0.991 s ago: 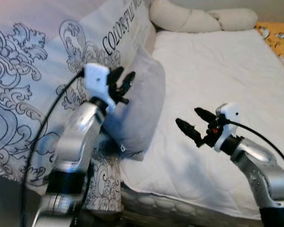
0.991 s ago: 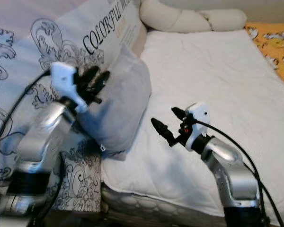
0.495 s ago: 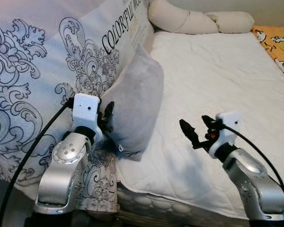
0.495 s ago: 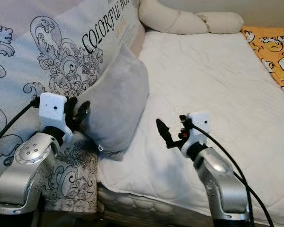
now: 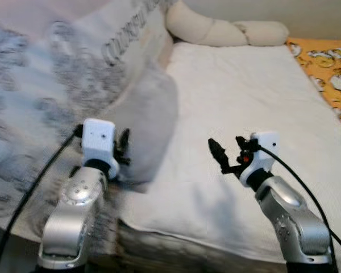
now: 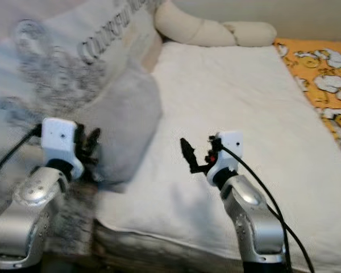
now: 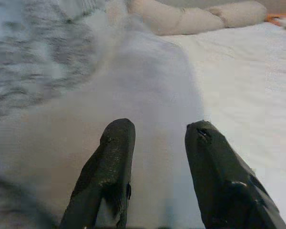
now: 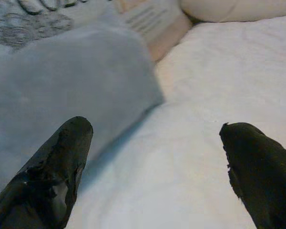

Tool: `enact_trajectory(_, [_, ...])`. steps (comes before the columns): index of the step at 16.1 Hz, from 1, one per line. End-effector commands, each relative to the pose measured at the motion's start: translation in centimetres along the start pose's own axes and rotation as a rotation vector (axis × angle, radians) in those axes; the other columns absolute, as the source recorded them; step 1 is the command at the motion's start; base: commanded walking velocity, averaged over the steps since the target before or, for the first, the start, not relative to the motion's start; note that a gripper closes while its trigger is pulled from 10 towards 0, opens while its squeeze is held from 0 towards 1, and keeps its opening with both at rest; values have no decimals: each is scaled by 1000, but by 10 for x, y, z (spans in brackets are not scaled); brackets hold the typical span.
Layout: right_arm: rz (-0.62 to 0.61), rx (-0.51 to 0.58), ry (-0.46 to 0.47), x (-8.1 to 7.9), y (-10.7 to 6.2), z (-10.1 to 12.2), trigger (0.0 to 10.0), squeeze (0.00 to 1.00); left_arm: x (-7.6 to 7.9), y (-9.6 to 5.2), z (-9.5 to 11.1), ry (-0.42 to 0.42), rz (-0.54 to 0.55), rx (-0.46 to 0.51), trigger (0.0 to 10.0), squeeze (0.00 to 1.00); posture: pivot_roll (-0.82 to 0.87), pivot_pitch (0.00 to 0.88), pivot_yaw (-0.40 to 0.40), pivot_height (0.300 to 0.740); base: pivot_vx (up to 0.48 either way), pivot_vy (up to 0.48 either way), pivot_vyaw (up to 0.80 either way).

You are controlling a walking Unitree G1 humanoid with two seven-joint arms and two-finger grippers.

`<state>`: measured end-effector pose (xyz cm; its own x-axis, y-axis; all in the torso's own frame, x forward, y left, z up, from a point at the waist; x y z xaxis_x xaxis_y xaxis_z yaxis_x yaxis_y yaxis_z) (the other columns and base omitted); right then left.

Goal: Clean up the room

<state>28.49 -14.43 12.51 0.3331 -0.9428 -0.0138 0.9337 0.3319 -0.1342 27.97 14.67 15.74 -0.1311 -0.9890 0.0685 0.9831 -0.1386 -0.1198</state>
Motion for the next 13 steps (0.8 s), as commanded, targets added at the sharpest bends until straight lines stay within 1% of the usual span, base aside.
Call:
enact_trajectory(1, [-16,17,-12,1,2,6,10000,0,-3,-1,7,27,8,26,10000,0,-46,0,16,740,0,-480,0])
enact_trajectory(2, [-34,19,-2,3,4,6,10000,0,-7,-1,6,20,25,26,10000,0,-47,0,22,740,0,-480,0])
enact_trajectory(4, [-48,13,8,4,4,6,10000,0,-12,-3,3,23,47,11,10000,0,-44,0,20,740,0,-480,-672])
enact_trajectory(5, [-65,-16,-6,5,4,1,10000,0,-16,-4,1,14,67,6,10000,0,-43,0,19,740,0,-480,-494])
enact_trajectory(6, [-92,-48,-29,8,4,-5,10000,0,-19,-5,-1,18,85,-4,10000,0,-41,0,17,740,0,-480,0])
enact_trajectory(8, [-129,-90,-46,12,3,-11,10000,0,-21,-5,-3,21,98,-11,10000,0,-44,0,16,740,0,-480,0])
enact_trajectory(11, [-166,-157,-126,16,2,-21,10000,0,-27,-6,-6,39,126,-25,10000,0,-47,0,6,740,0,-476,0])
enact_trajectory(13, [-180,-161,-124,17,4,-21,10000,0,-29,-4,-5,44,130,-24,10000,0,-53,0,6,740,0,-480,0])
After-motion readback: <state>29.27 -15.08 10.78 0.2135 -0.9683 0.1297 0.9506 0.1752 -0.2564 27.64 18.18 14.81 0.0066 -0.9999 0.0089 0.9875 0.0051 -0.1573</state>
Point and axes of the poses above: a point about 5 cm out from each wrist's last joint towards the gripper, its own y axis pointing out of the wrist towards the gripper, its own z axis along the axis of the wrist's last joint, x = y × z, the point moved 2 cm from there along y, pointing out of the wrist towards the gripper, and after that the axes turned 11 degrees about -y, right-handed, at the moved point
